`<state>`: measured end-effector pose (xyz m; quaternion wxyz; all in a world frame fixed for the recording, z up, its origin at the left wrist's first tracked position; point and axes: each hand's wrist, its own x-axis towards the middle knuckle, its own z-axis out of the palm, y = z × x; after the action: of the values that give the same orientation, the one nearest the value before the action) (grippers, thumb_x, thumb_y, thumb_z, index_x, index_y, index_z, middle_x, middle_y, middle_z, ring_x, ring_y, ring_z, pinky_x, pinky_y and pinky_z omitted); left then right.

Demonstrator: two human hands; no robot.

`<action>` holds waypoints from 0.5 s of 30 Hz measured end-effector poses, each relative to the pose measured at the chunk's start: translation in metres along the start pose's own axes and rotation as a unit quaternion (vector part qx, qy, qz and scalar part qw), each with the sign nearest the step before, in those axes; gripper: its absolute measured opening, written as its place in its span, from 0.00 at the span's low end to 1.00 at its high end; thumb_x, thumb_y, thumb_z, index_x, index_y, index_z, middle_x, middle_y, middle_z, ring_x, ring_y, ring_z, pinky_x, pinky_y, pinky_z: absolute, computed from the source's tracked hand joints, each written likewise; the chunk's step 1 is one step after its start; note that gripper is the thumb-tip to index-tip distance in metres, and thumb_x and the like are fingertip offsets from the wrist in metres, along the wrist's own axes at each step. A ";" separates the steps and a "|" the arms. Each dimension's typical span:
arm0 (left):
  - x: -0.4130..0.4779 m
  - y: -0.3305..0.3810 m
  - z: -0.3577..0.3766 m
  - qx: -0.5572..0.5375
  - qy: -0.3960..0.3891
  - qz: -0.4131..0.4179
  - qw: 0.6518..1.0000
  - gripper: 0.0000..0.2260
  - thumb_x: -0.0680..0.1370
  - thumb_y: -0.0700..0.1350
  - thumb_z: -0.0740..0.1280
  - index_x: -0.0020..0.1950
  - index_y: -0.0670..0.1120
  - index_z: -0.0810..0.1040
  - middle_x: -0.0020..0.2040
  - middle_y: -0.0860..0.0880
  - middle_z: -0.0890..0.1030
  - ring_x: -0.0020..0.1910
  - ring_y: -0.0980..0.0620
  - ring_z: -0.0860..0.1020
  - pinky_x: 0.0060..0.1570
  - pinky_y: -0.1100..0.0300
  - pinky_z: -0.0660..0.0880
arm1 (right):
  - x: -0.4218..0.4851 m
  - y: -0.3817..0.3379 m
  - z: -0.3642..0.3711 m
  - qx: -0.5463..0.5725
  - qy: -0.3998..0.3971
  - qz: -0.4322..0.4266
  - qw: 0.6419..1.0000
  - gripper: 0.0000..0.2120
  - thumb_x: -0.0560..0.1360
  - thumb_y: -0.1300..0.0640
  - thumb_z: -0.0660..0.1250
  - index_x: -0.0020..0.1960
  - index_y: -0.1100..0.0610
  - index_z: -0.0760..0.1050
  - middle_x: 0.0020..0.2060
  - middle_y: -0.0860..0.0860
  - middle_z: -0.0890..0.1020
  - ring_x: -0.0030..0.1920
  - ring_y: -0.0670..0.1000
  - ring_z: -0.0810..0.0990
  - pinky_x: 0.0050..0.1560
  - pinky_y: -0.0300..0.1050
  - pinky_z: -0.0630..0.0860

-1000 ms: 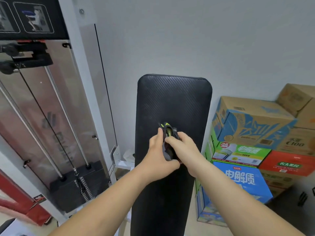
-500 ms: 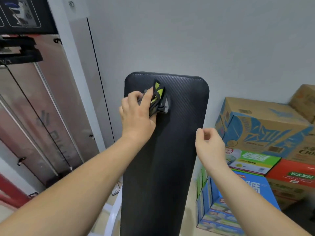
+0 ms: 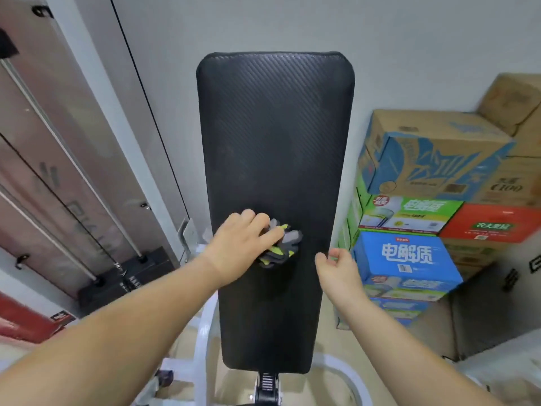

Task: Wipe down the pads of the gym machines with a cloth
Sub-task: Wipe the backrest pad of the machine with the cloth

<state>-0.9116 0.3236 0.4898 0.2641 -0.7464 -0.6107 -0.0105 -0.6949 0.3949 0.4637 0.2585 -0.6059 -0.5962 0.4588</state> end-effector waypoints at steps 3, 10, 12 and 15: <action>0.015 -0.053 -0.028 -0.019 0.074 -0.119 0.990 0.32 0.68 0.42 0.76 0.70 0.49 0.71 0.56 0.40 0.75 0.47 0.37 0.72 0.41 0.45 0.73 | -0.009 0.014 0.017 -0.041 0.038 -0.014 0.998 0.26 0.82 0.46 0.61 0.76 0.57 0.66 0.70 0.55 0.70 0.65 0.55 0.76 0.61 0.47 0.71; -0.010 0.022 0.033 -0.113 0.138 -0.299 0.937 0.30 0.70 0.52 0.74 0.69 0.53 0.67 0.61 0.46 0.69 0.55 0.43 0.67 0.53 0.51 0.68 | -0.008 0.080 0.066 -0.048 0.160 -0.157 0.973 0.28 0.81 0.45 0.64 0.78 0.51 0.61 0.68 0.54 0.68 0.67 0.55 0.69 0.59 0.50 0.68; -0.029 0.046 0.064 -0.131 0.146 -0.271 0.942 0.30 0.66 0.52 0.75 0.65 0.53 0.69 0.57 0.46 0.71 0.51 0.42 0.69 0.48 0.50 0.69 | -0.003 0.097 0.074 -0.026 0.178 -0.158 0.971 0.29 0.81 0.45 0.65 0.78 0.52 0.62 0.69 0.55 0.66 0.68 0.55 0.68 0.61 0.51 0.69; -0.085 0.097 0.128 -0.130 0.129 -0.168 0.969 0.33 0.60 0.51 0.76 0.63 0.53 0.71 0.52 0.48 0.72 0.46 0.43 0.70 0.42 0.51 0.68 | 0.008 0.131 0.084 -0.013 0.167 -0.147 0.975 0.30 0.81 0.41 0.62 0.77 0.54 0.63 0.70 0.56 0.68 0.70 0.57 0.70 0.66 0.54 0.69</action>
<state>-0.8835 0.2875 0.3142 0.2355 -0.6534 -0.6815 -0.2305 -0.7049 0.3622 0.3117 0.4112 -0.5830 -0.6329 0.3006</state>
